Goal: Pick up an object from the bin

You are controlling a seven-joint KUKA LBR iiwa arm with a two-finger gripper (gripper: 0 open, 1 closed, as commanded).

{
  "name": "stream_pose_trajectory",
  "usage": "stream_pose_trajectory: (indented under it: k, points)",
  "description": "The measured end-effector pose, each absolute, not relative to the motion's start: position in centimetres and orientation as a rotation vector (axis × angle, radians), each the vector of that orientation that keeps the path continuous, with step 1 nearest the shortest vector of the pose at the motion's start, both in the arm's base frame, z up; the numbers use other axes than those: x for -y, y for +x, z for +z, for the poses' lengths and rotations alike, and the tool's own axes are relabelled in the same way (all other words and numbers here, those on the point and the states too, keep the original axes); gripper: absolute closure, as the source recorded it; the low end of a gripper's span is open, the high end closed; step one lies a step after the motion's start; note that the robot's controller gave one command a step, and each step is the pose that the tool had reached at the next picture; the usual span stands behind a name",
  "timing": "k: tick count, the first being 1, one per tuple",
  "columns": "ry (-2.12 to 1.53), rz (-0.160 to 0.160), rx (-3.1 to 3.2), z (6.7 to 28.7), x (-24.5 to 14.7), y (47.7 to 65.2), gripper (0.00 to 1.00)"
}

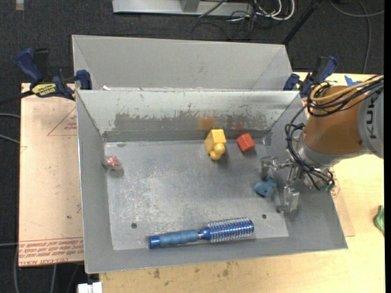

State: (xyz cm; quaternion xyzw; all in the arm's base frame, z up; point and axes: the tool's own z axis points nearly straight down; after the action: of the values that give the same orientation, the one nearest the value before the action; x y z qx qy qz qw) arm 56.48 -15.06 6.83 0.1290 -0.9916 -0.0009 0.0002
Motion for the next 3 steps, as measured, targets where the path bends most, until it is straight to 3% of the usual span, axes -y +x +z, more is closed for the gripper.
stream_pose_trajectory:
  k: [1,2,3]
  points:
    - [0.404,-0.004,3.117,6.9,15.0,56.6,0.0]
    - [0.405,-0.003,3.118,6.9,15.0,56.6,1.0]
    - [0.406,0.005,3.125,14.4,14.9,56.8,1.0]
